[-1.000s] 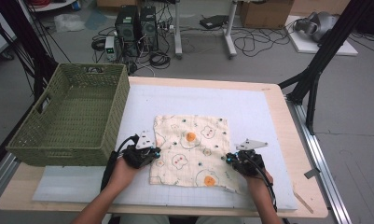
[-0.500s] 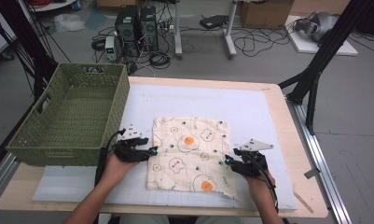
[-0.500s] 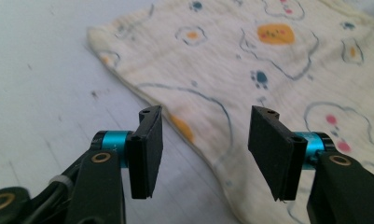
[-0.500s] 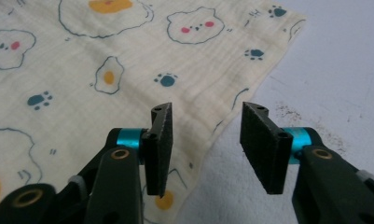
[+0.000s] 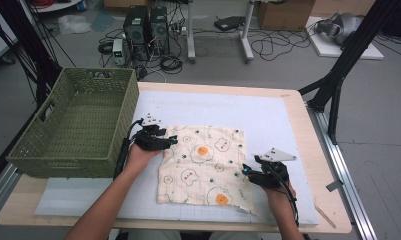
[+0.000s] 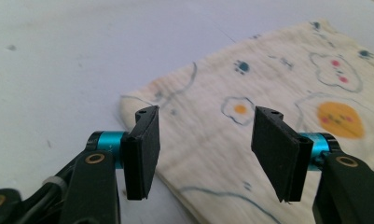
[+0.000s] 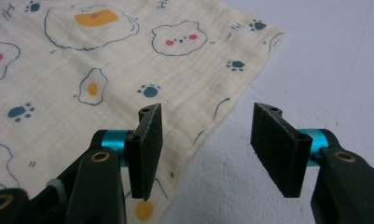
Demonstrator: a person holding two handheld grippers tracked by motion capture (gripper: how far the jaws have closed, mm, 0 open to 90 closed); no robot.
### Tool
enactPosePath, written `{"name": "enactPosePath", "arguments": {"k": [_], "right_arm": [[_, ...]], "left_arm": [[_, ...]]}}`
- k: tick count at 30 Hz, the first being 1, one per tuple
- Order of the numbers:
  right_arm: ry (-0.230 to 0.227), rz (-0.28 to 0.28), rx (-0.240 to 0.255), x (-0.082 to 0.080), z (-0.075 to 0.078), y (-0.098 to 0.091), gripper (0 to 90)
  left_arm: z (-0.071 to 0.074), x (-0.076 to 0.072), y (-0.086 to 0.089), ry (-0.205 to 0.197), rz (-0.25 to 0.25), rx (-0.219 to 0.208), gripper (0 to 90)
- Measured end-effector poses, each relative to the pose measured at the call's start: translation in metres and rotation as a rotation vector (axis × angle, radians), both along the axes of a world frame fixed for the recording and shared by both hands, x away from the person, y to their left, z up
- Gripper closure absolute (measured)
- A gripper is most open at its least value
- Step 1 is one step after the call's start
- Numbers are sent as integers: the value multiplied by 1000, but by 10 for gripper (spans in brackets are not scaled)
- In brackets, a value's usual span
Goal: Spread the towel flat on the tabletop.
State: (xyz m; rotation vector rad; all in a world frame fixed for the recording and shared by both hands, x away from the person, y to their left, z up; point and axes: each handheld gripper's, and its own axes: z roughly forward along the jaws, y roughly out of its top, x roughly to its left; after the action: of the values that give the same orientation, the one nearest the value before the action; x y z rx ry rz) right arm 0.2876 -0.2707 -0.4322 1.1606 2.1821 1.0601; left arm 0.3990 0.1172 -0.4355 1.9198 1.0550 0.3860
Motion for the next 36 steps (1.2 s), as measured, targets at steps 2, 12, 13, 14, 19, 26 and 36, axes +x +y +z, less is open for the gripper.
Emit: {"name": "enactPosePath", "arguments": {"k": [2,12,13,14,19,26,36], "right_arm": [[-4,3,-1,1,0,-1,433],[5,1,7,3,-1,-4,435],[4,1,5,3,-2,-4,436],[9,1,6,3,-2,-4,438],[7,-5,-9,6,-3,-2,437],[-4,-41,-32,35,-1,1,414],[92,-58,-51,95,-12,30,529]], "left_arm": [[-3,6,-1,5,29,26,443],[-12,6,-12,-65,-23,203,828],[-12,6,-12,-82,-4,221,842],[-13,7,-11,-92,22,232,849],[-13,11,0,-64,68,166,717],[-6,7,7,-35,92,56,447],[-11,5,13,-7,87,39,442]]}}
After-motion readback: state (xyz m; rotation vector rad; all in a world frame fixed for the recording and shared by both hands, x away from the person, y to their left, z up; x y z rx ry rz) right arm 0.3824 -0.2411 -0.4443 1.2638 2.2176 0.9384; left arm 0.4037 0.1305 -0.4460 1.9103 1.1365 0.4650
